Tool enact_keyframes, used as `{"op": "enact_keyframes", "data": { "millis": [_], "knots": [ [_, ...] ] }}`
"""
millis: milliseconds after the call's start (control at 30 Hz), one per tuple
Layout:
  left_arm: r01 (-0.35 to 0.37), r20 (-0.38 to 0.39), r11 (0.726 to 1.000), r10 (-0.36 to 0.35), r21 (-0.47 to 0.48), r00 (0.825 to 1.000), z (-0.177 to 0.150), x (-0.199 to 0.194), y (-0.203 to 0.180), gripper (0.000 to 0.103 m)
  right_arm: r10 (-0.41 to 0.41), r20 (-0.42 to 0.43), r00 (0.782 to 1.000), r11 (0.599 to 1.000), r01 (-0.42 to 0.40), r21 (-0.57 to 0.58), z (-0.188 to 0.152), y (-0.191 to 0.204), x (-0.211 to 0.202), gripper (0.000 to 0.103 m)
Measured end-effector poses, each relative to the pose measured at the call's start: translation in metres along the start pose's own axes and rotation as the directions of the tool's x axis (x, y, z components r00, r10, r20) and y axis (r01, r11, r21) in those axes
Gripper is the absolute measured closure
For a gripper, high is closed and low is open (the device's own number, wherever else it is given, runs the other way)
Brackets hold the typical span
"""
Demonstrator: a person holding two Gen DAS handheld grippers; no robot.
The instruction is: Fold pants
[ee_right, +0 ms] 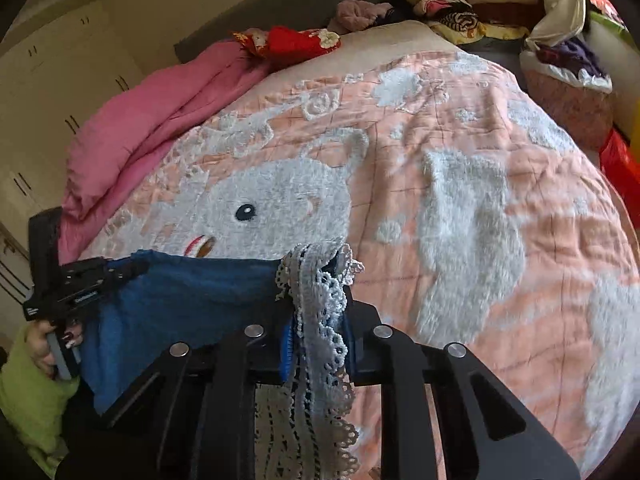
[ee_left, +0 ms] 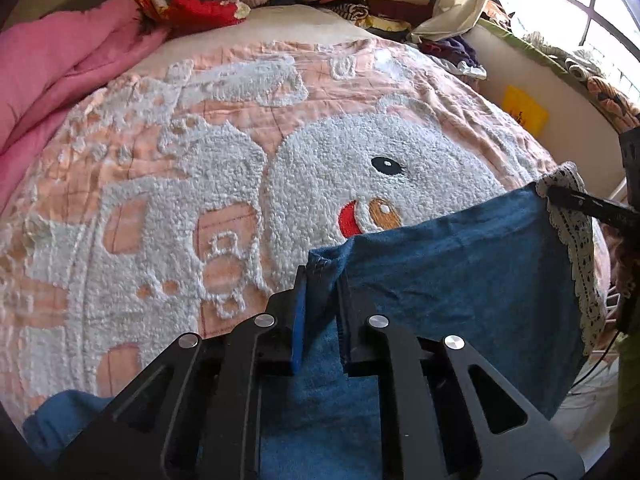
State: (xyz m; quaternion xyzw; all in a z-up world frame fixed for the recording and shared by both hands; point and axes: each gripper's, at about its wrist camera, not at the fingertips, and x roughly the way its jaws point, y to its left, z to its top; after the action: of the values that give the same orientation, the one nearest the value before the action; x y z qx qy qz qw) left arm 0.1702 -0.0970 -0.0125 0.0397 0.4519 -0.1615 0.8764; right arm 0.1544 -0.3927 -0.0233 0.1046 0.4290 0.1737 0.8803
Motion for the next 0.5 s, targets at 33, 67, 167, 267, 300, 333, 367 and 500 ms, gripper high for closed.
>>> {"op": "enact_keyframes", "data": {
  "millis": [33, 67, 167, 267, 300, 333, 367, 500],
  "knots": [
    [-0.008, -0.001, 1.000, 0.008, 0.002, 1.000, 0.000, 0.003, 0.000, 0.096, -0.015, -0.024, 1.000, 1.000, 0.015, -0.002, 0.000, -0.002, 0.008, 0.085],
    [-0.009, -0.010, 1.000, 0.009, 0.003, 1.000, -0.002, 0.007, 0.000, 0.096, -0.030, -0.043, 0.999, 1.000, 0.030, 0.000, -0.001, -0.004, 0.014, 0.085],
    [-0.012, -0.021, 1.000, 0.013, 0.006, 1.000, -0.005, 0.014, -0.001, 0.096, -0.067, -0.087, 0.994, 0.998, 0.069, 0.013, -0.007, -0.012, 0.034, 0.079],
    [-0.023, -0.013, 1.000, 0.024, 0.018, 1.000, -0.007, 0.014, -0.001, 0.093, -0.079, -0.076, 0.994, 0.996, 0.081, 0.022, -0.009, -0.014, 0.034, 0.075],
    [-0.025, -0.010, 1.000, 0.025, 0.017, 1.000, -0.007, 0.013, -0.001, 0.092, -0.088, -0.075, 0.993, 0.996, 0.090, 0.016, -0.009, -0.013, 0.033, 0.073],
    [-0.029, -0.006, 0.999, 0.030, 0.014, 1.000, -0.007, 0.012, 0.000, 0.087, -0.098, -0.075, 0.992, 0.995, 0.100, 0.011, -0.009, -0.013, 0.031, 0.068],
    [-0.042, 0.001, 0.999, 0.042, 0.013, 0.999, -0.007, 0.009, 0.000, 0.084, -0.131, -0.071, 0.989, 0.991, 0.131, 0.004, -0.009, -0.012, 0.026, 0.061],
    [-0.052, 0.042, 0.999, 0.052, 0.003, 0.998, -0.008, -0.009, 0.002, 0.066, -0.202, -0.015, 0.979, 0.979, 0.202, -0.020, -0.010, -0.006, 0.003, 0.047]
  ]
}}
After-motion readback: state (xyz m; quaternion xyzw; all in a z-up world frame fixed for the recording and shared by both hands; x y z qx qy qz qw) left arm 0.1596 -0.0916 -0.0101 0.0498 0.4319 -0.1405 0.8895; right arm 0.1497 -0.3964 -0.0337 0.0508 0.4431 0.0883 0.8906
